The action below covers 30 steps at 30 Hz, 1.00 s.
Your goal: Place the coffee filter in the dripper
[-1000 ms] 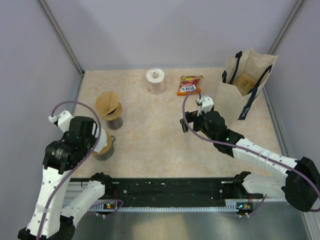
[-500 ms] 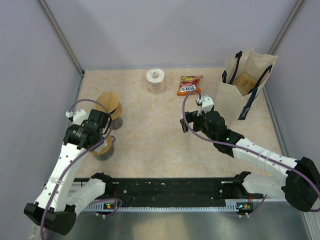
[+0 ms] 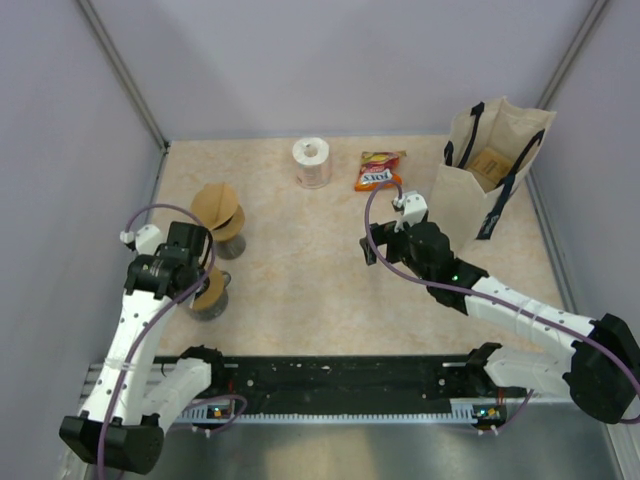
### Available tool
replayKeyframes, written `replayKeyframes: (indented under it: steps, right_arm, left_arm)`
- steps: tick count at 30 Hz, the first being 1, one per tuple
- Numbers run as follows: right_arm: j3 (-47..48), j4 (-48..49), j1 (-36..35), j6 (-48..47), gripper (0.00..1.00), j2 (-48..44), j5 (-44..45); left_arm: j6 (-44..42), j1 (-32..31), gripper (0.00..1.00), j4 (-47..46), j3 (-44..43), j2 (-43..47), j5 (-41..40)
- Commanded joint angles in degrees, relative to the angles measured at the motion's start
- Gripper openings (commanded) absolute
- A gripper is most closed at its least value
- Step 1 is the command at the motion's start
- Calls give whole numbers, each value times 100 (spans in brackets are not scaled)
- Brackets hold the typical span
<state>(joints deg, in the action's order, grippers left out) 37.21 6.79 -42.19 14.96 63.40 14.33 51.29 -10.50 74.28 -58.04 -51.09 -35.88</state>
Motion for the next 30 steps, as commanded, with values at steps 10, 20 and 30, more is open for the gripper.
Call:
replayKeyframes:
  steps: [10,20,30]
  right_arm:
    - [225,112,71,-81,99,-47,132]
    - [216,103,71,-125,99,-82,220]
    - [199,104,71,-125,99,-55,281]
  left_arm:
    - [-716,558,21,-800,205,187,897]
    - [-760,830,19,-617,214,99,890]
    - [-901,1217,18,-739,434,99,1267]
